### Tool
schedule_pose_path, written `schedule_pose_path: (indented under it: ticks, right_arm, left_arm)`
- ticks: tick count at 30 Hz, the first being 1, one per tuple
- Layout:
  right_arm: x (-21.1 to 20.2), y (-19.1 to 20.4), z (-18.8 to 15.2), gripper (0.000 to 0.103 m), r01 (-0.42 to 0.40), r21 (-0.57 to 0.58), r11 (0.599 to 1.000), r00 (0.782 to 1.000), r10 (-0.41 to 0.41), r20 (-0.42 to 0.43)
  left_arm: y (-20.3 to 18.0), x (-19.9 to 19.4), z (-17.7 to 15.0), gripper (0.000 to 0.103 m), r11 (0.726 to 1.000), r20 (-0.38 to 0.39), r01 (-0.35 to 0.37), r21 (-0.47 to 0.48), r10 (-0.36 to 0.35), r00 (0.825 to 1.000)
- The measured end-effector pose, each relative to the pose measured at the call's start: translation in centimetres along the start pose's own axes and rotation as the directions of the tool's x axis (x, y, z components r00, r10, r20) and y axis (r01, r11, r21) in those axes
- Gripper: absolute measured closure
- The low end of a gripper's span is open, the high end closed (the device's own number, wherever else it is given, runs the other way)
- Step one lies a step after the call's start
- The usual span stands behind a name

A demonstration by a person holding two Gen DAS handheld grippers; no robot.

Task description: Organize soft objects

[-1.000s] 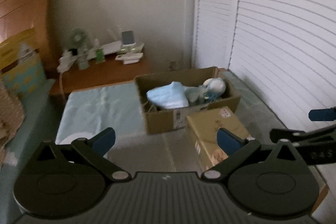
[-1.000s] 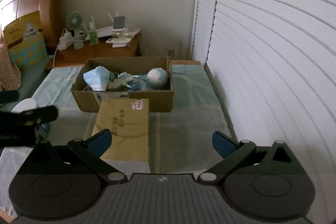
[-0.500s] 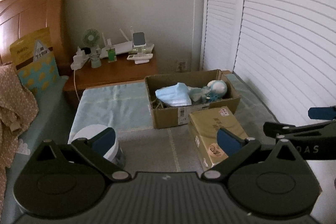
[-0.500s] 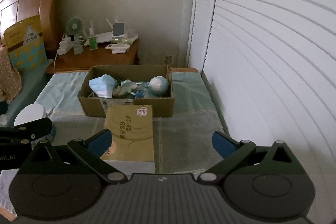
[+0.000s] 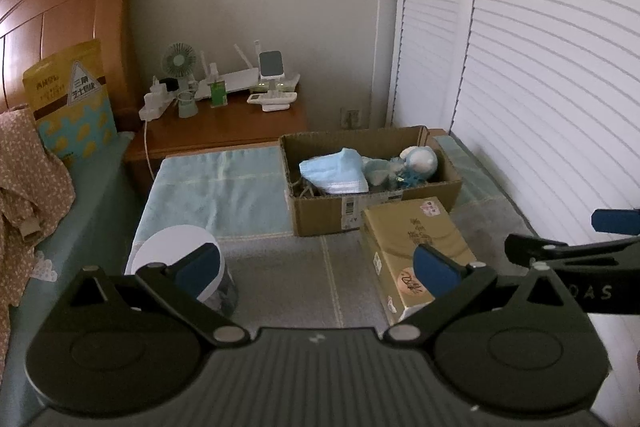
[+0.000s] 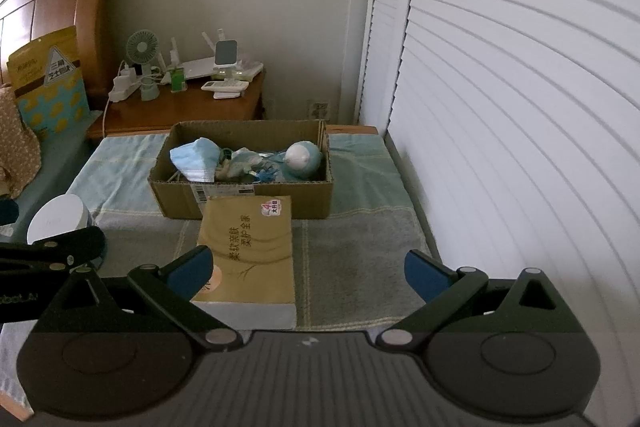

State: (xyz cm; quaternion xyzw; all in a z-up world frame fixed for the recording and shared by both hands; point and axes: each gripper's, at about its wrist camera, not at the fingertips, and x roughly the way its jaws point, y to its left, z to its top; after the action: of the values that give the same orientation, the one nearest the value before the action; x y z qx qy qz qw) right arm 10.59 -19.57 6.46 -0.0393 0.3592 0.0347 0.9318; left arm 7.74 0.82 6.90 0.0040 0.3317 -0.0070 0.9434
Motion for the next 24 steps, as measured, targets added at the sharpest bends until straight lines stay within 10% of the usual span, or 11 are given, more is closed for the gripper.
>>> schedule_pose_path:
  ticks: [24]
  right_arm:
    - [-0.06, -0.18, -0.12, 0.000, 0.000, -0.001, 1.000, 1.000, 0.000, 0.002]
  left_arm:
    - [0.09, 0.62, -0.27, 0.001, 0.999, -0.021, -0.044, -0.008, 0.044, 0.999]
